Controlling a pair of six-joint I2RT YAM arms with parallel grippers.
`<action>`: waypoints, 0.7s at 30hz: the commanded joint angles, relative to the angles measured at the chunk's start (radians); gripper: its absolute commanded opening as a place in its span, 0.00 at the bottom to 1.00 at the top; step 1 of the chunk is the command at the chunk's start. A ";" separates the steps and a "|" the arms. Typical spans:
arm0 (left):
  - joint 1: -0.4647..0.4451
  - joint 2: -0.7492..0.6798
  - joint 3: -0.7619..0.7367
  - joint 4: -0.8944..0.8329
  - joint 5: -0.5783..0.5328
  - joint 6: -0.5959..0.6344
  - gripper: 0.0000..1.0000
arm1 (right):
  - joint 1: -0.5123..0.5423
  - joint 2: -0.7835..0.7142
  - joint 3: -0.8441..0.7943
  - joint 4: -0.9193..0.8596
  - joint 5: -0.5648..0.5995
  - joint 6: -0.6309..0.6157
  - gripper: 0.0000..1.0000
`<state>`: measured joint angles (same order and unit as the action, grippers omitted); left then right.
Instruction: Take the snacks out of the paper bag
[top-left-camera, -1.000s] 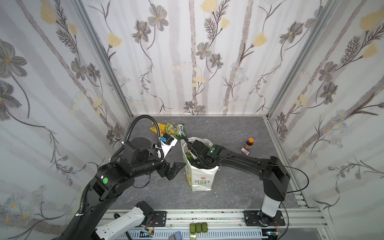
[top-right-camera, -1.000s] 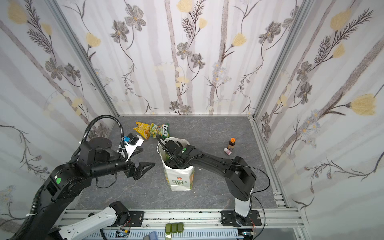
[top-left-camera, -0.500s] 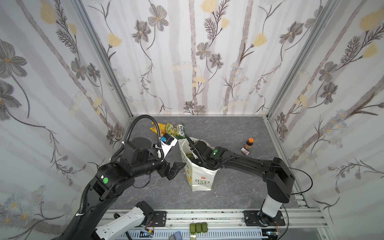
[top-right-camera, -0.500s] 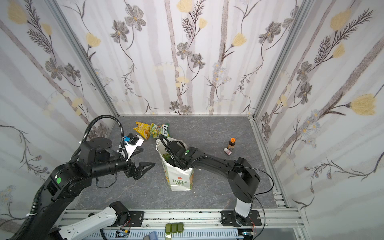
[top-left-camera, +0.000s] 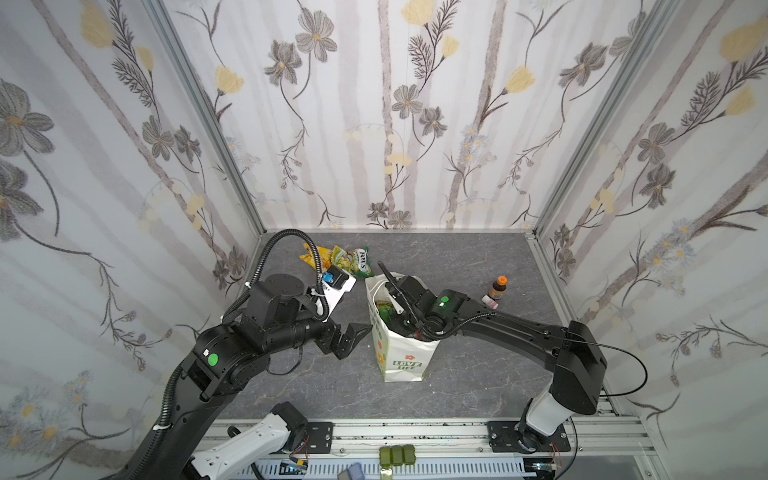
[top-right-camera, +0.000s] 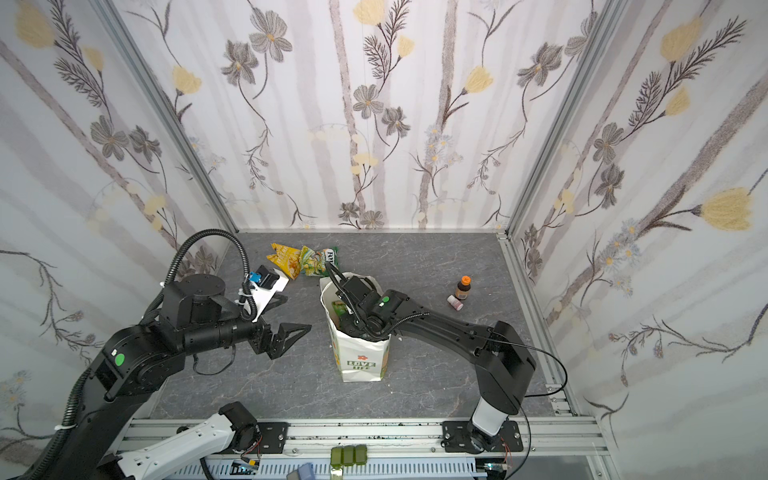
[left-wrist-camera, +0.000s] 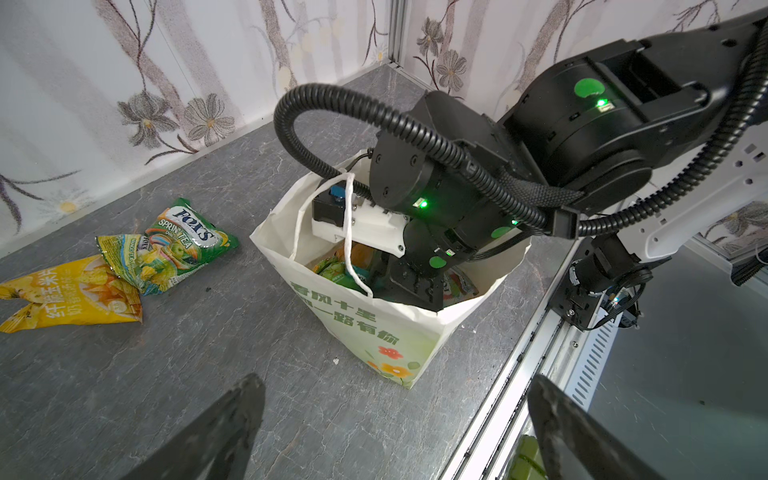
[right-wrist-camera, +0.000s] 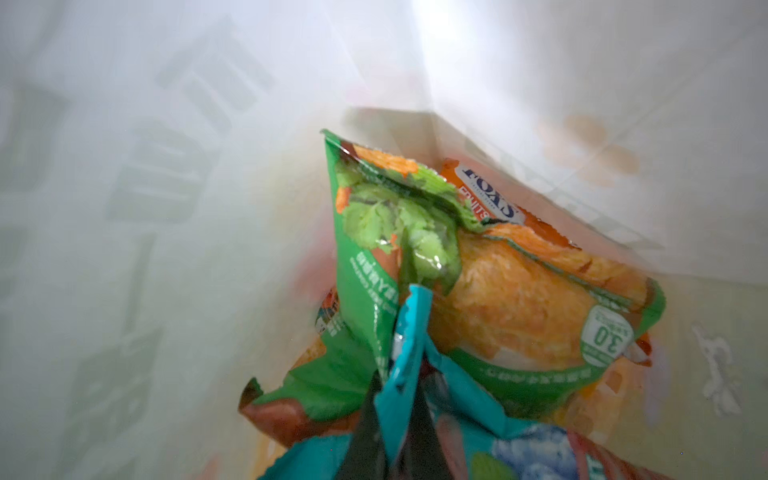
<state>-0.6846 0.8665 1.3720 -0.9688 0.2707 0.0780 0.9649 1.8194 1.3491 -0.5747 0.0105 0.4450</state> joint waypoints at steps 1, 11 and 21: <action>0.000 -0.002 -0.003 0.030 0.001 -0.003 1.00 | -0.004 -0.021 0.011 0.018 0.018 0.010 0.00; 0.000 -0.013 -0.007 0.030 -0.001 -0.007 1.00 | -0.013 -0.062 0.037 0.018 0.034 0.012 0.00; 0.000 -0.013 -0.007 0.031 0.002 -0.007 1.00 | -0.020 -0.097 0.055 0.018 0.035 0.015 0.00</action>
<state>-0.6846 0.8536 1.3659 -0.9619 0.2707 0.0711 0.9478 1.7351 1.3903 -0.5823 0.0261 0.4557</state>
